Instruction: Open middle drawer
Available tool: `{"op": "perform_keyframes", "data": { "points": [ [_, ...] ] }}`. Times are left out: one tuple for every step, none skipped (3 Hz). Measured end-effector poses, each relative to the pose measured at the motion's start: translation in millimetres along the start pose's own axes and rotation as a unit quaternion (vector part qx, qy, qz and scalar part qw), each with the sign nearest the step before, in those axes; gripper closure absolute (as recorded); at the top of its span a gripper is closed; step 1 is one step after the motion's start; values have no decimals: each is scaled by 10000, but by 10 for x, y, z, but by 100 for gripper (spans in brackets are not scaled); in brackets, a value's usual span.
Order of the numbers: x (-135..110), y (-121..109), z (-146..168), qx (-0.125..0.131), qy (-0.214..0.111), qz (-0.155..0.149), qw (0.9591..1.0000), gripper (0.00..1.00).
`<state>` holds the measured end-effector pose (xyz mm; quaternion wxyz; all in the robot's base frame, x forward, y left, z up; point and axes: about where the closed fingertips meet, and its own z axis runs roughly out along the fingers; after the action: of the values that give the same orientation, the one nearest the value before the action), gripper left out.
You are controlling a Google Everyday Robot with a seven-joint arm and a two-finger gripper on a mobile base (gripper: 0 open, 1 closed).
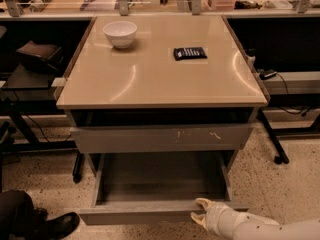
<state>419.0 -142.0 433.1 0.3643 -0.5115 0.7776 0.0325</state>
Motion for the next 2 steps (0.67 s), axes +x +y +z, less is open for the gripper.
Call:
{"op": "perform_keyframes", "data": {
  "points": [
    [34, 153, -14, -48, -18, 103, 9999, 100],
    [13, 154, -28, -49, -19, 106, 9999, 100]
  ]
}}
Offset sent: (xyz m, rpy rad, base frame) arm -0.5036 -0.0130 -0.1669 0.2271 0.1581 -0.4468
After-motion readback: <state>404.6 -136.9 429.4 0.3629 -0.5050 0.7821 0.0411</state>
